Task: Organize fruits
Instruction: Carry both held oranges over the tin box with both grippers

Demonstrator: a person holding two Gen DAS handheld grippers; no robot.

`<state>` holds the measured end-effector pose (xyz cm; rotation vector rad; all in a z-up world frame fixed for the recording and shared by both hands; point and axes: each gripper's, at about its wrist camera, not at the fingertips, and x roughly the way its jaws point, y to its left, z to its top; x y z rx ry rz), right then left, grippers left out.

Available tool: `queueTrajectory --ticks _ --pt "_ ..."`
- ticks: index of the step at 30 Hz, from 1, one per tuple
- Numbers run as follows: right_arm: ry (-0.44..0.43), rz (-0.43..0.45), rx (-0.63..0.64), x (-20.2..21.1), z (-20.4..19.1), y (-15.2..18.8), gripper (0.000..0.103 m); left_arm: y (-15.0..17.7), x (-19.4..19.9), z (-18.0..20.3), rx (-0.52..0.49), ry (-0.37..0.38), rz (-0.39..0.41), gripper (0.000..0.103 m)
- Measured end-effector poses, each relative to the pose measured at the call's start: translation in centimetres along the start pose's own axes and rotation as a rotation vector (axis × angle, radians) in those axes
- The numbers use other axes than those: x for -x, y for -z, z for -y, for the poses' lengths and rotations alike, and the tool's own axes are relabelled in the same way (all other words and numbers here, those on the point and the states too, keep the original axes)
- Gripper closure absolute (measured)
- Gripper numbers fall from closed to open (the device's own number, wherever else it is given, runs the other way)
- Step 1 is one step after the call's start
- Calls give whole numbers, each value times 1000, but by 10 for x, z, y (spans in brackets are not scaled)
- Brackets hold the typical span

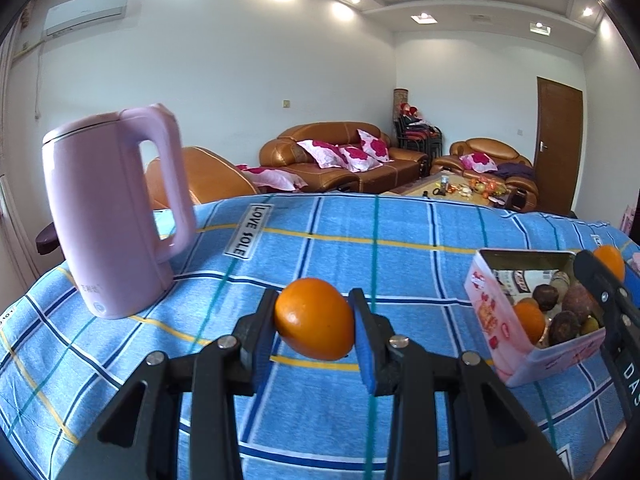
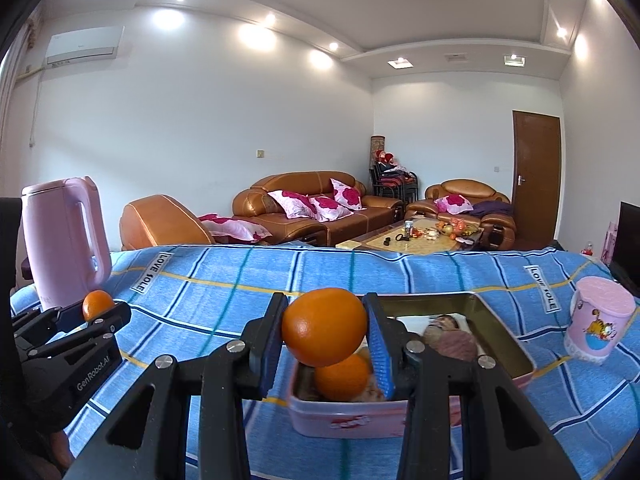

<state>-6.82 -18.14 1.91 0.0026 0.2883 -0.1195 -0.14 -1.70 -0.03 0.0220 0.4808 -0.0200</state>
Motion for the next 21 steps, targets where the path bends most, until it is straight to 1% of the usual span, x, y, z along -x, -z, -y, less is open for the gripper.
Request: queueTrajectory --ticks 12,21 --pt "64 0 -8 3 47 0 62 4 8 43 -24 73 -12 66" --pt "116 4 -10 2 74 -3 62 0 11 72 -22 137 -9 66"
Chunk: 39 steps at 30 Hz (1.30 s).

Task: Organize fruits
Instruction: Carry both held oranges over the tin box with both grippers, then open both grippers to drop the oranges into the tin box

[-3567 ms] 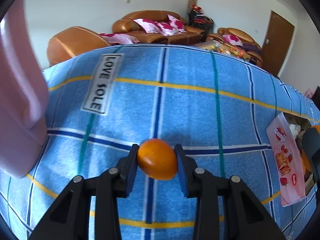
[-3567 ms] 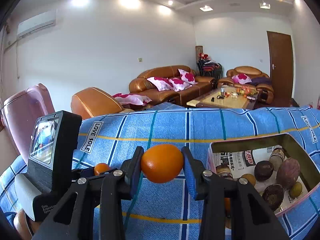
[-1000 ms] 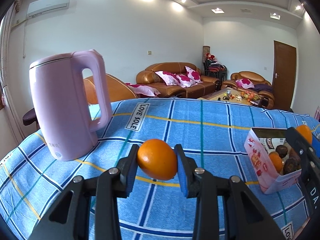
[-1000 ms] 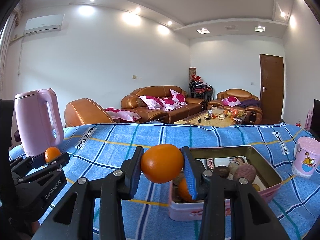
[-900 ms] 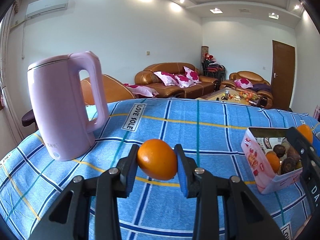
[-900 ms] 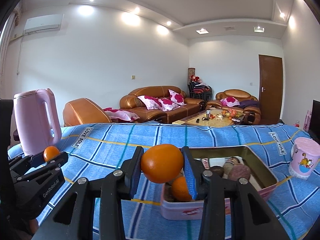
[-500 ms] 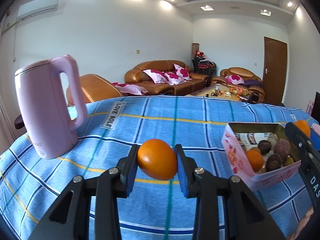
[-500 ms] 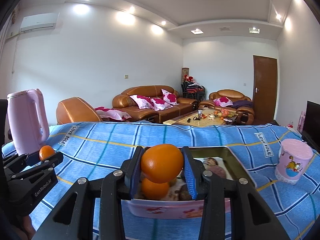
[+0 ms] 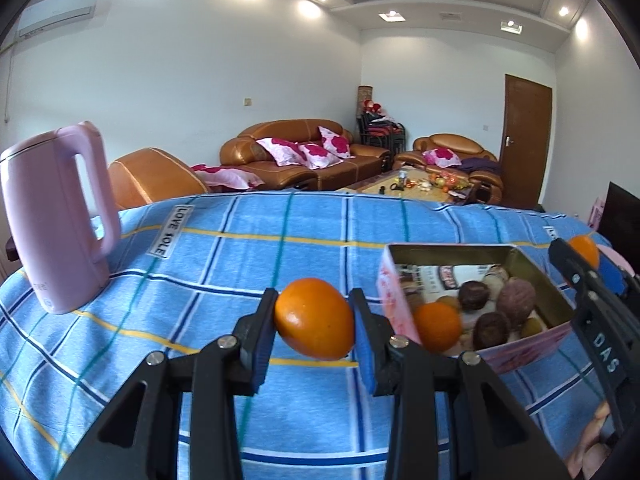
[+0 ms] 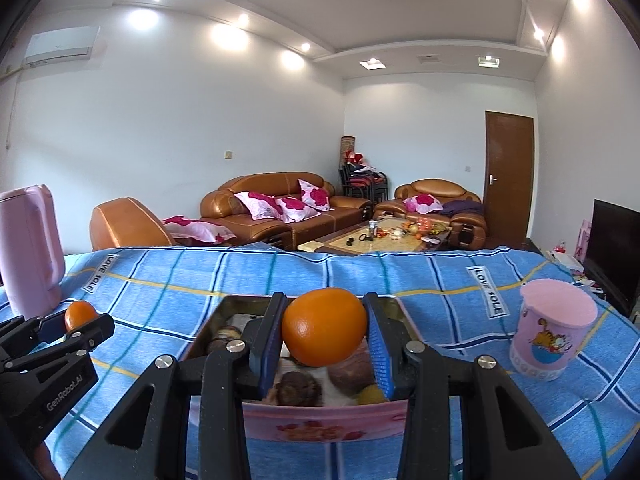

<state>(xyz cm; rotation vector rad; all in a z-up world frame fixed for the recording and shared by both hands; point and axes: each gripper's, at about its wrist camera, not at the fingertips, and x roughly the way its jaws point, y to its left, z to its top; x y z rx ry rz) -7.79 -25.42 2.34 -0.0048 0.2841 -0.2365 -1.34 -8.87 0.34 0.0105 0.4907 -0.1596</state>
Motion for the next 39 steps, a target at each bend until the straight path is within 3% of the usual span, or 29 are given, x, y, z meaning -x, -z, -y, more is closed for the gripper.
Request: queueTrajectory --ticks 21,30,39 --pt "153 28 -26 -21 48 -16 62 -25 -27 68 -15 137 11 66" --pt "169 -30 -4 -40 45 -13 62 -25 -55 77 32 182 -39 66" --pt "127 -76 -18 -54 44 -14 62 -20 -74 74 56 206 -125 66"
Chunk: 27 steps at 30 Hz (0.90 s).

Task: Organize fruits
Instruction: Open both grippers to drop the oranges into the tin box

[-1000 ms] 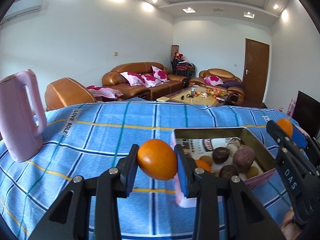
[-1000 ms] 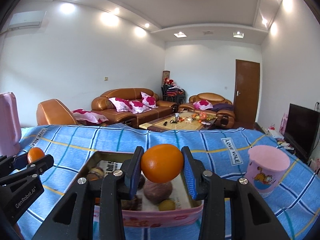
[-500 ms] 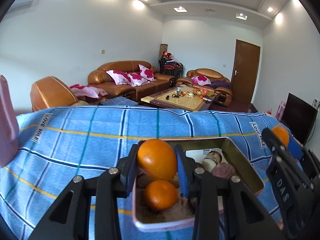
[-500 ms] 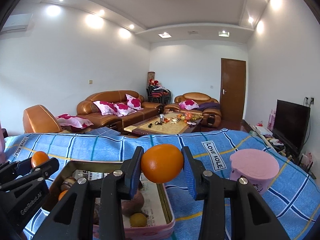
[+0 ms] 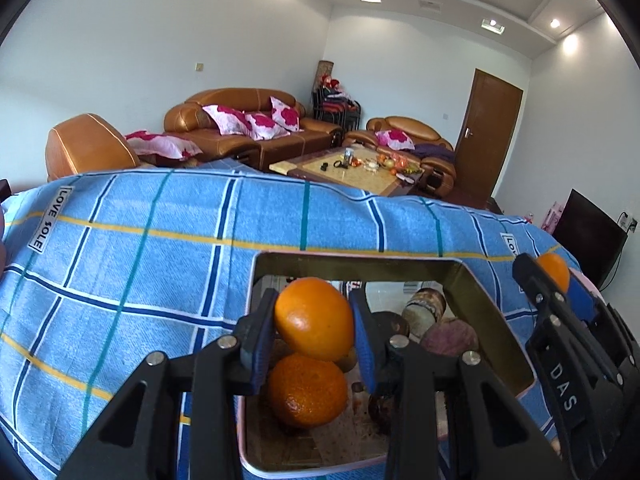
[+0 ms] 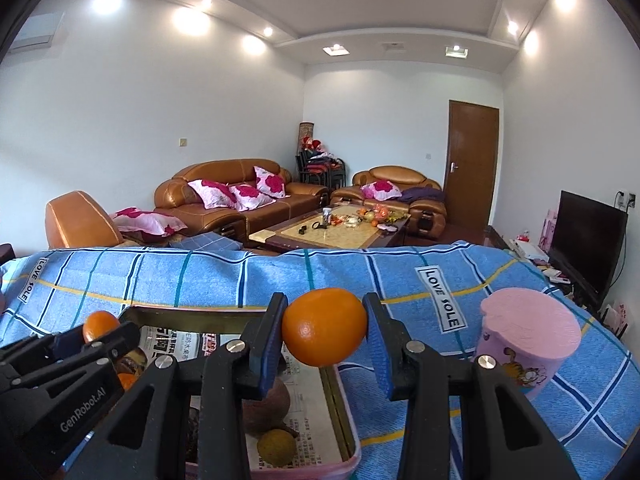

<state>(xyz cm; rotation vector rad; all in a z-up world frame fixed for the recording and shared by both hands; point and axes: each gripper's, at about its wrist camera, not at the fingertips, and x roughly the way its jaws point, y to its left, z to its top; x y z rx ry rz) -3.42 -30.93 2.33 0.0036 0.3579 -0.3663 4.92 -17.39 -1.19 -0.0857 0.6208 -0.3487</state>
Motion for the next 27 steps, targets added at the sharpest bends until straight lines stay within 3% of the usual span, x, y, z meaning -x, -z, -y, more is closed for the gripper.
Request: queueTrajectory --ticks 15,21,27 --pt "-160 -144 106 -21 -30 8 62 2 -14 -3 -18 13 -82 67" --pt "-211 -214 68 -33 -25 10 62 2 -14 0 -44 4 -91 67" --pt "-301 -225 42 -34 -22 11 61 3 -9 -4 -46 5 -79 67"
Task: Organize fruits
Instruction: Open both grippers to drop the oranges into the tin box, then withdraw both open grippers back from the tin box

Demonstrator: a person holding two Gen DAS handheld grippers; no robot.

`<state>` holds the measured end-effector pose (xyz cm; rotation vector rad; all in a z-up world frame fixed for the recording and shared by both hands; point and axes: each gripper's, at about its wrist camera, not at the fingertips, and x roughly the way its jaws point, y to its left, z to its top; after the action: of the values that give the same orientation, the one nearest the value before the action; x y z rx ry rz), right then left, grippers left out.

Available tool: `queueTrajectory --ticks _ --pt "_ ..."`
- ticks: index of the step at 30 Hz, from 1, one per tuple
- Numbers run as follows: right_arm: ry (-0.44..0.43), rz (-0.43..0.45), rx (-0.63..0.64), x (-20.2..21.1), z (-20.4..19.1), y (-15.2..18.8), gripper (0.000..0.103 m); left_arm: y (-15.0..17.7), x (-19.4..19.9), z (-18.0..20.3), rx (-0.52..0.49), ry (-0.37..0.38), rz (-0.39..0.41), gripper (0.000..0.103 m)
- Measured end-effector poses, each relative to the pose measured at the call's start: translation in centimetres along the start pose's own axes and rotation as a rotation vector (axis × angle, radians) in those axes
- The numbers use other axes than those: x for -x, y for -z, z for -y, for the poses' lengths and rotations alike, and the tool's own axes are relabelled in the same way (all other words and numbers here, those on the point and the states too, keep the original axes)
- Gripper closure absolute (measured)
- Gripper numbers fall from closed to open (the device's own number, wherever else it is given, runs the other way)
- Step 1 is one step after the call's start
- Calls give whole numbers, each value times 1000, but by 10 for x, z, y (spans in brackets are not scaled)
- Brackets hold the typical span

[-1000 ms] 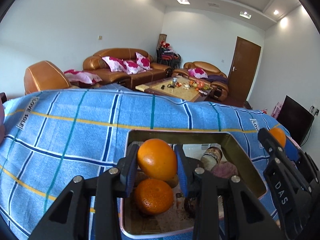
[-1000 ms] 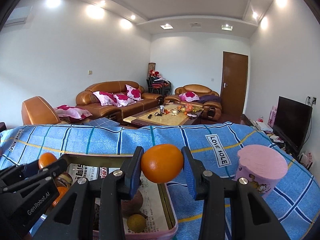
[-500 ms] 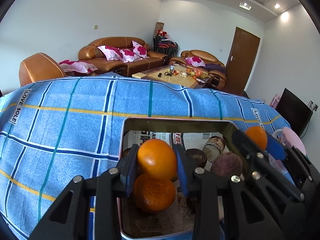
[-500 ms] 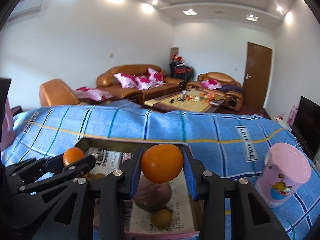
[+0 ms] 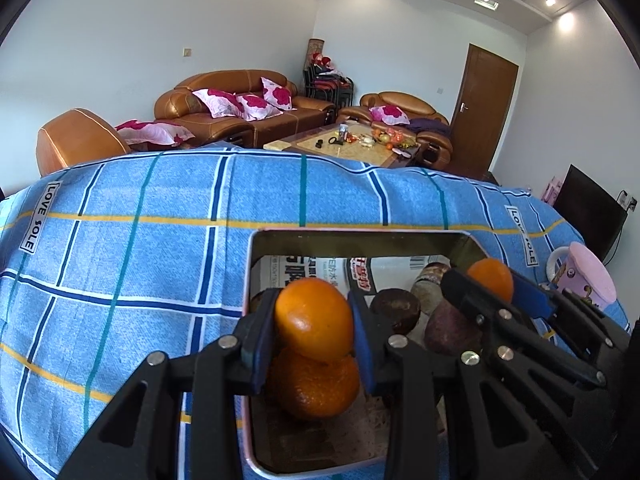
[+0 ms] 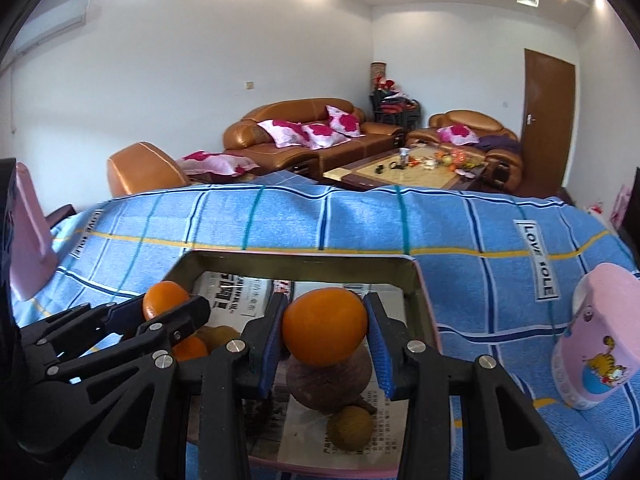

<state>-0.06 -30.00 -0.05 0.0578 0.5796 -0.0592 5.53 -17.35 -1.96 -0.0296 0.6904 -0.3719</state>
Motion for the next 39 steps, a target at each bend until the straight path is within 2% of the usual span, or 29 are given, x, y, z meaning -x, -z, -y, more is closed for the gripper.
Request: queueTrajectory --ticks 5,12,17,21,24,25,26,27,28,29,30,32,39 --pt "-66 -4 -16 0 2 1 61 0 9 0 -29 -29 34 67" --pt "-240 -33 -148 -4 17 4 60 -1 11 -4 -29 -40 42 67" --pt "-332 17 -271 5 30 4 48 -1 12 1 -47 -43 53 67" --pt "-273 89 -294 17 34 3 48 -1 13 1 -47 -52 56 66" --pt "-186 150 -272 27 30 1 48 0 15 2 -45 -75 69 63" --pt "-164 167 -261 29 29 0 48 0 18 2 -45 -86 85 56" --pt "-139 188 -247 33 29 -1 48 1 21 3 -47 -99 106 41" --pt "-97 216 -227 38 26 -1 48 1 24 4 -49 -118 127 32" --pt "-69 232 -218 40 26 -2 48 2 27 6 -50 -136 145 18" --pt "-42 251 -208 43 26 -2 48 3 31 7 -52 -158 173 10" --pt "-20 269 -200 46 26 -2 47 3 34 8 -55 -167 195 8" --pt "14 305 -205 51 27 0 35 4 41 11 -72 -188 238 3" --pt "35 391 -168 63 23 2 34 11 57 16 -104 -254 309 0"
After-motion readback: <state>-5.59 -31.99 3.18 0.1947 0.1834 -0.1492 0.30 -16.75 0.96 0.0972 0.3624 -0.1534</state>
